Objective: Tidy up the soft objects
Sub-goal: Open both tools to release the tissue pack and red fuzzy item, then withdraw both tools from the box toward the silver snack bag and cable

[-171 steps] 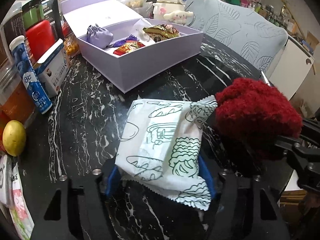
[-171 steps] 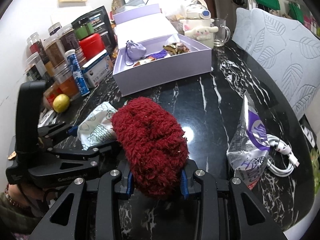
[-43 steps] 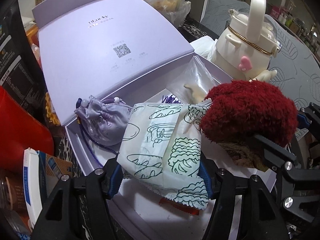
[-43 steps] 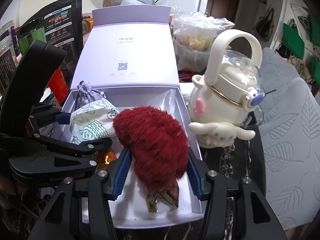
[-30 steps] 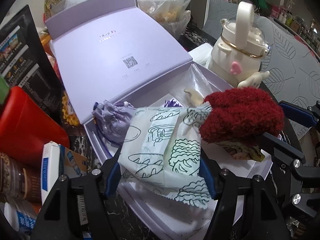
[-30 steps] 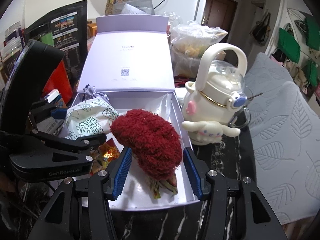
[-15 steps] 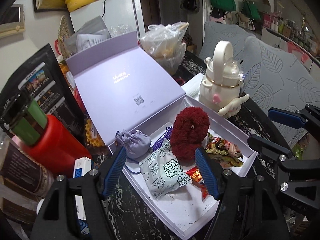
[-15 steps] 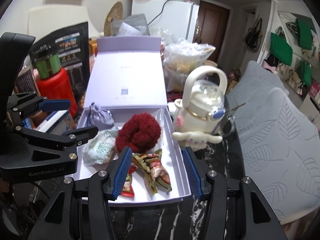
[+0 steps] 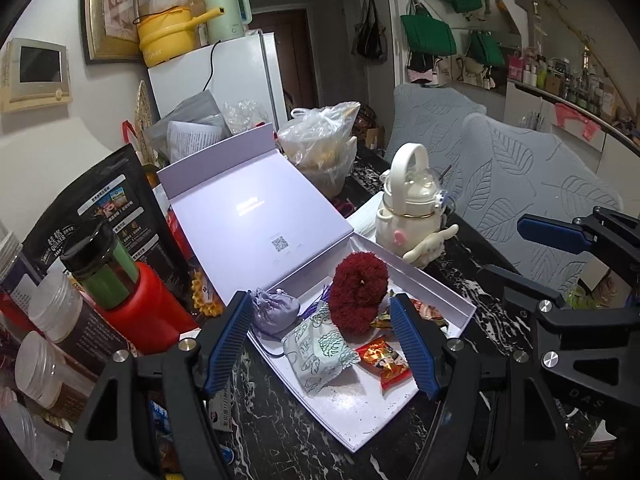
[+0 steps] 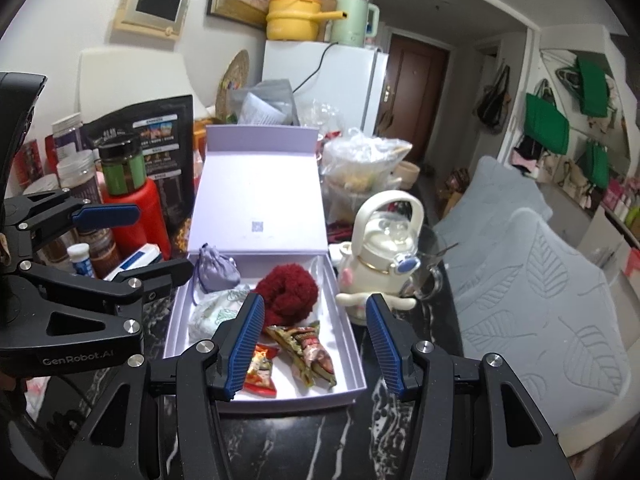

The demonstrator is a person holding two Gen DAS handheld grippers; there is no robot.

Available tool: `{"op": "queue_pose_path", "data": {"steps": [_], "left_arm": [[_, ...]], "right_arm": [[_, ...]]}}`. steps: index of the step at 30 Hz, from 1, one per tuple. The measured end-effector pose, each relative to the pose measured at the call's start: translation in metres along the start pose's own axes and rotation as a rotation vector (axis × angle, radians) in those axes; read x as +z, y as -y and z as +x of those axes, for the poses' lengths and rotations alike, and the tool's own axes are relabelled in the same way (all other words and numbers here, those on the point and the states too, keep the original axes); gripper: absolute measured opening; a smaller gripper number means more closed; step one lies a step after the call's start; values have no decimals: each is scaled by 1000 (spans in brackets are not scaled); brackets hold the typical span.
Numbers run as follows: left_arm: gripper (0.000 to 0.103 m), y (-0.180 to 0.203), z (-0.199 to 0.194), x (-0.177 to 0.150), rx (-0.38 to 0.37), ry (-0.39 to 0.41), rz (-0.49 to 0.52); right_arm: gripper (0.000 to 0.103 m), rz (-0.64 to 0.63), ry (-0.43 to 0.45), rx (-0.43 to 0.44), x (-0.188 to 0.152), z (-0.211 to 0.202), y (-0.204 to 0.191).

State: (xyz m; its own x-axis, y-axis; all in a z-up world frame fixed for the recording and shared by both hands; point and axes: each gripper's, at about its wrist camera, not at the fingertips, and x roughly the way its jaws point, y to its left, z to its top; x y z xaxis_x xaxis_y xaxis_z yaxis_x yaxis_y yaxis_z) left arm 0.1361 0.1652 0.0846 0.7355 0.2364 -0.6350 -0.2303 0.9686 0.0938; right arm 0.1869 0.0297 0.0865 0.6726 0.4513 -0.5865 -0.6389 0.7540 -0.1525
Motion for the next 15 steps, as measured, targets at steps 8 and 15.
{"op": "queue_pose_path", "data": {"steps": [8, 15], "left_arm": [[76, 6, -33, -9, -10, 56, 10], [88, 11, -55, -25, -29, 99, 3]], "right_arm": [[55, 10, 38, -11, -9, -31, -2], [56, 18, 61, -35, -24, -55, -3]]}}
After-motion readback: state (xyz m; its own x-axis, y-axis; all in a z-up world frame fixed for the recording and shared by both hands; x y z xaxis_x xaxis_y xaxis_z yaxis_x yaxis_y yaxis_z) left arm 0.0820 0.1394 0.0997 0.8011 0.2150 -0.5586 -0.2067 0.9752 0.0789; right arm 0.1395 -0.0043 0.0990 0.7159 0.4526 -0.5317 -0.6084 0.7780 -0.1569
